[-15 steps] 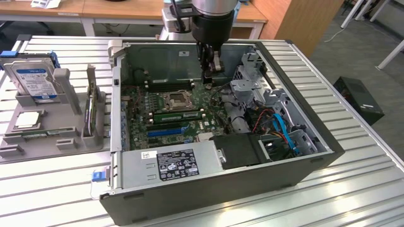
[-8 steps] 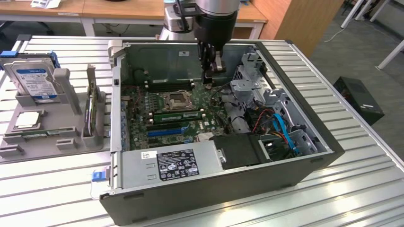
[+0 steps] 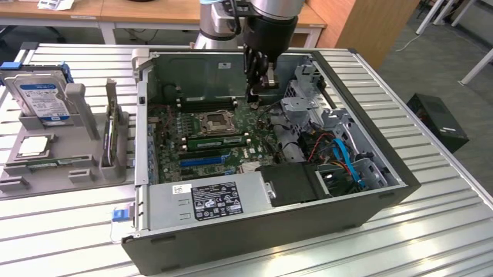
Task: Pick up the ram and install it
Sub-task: 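Press down the ram until it locks into place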
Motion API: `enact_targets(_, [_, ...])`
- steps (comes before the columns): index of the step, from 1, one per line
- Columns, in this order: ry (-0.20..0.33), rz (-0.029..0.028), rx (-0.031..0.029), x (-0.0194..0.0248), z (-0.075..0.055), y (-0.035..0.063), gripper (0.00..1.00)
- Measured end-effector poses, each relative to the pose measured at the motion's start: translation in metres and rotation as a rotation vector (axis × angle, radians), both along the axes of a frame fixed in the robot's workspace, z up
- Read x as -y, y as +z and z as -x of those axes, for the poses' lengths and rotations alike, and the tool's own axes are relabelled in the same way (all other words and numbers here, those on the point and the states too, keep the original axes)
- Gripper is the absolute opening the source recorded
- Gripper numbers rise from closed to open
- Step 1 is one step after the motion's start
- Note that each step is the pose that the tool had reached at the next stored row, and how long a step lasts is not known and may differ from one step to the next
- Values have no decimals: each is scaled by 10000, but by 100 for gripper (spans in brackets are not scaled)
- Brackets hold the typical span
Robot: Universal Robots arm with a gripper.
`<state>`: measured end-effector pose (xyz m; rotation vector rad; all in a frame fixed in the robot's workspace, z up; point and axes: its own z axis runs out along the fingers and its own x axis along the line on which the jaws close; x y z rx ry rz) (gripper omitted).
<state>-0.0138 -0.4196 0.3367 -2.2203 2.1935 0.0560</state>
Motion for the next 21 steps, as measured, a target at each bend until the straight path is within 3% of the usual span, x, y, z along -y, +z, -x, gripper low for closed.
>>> enact_targets(6, [0,-5,-9,-1,-1,-20,11])
enact_targets(21, [-1,-11,-10,0,0,-291,11])
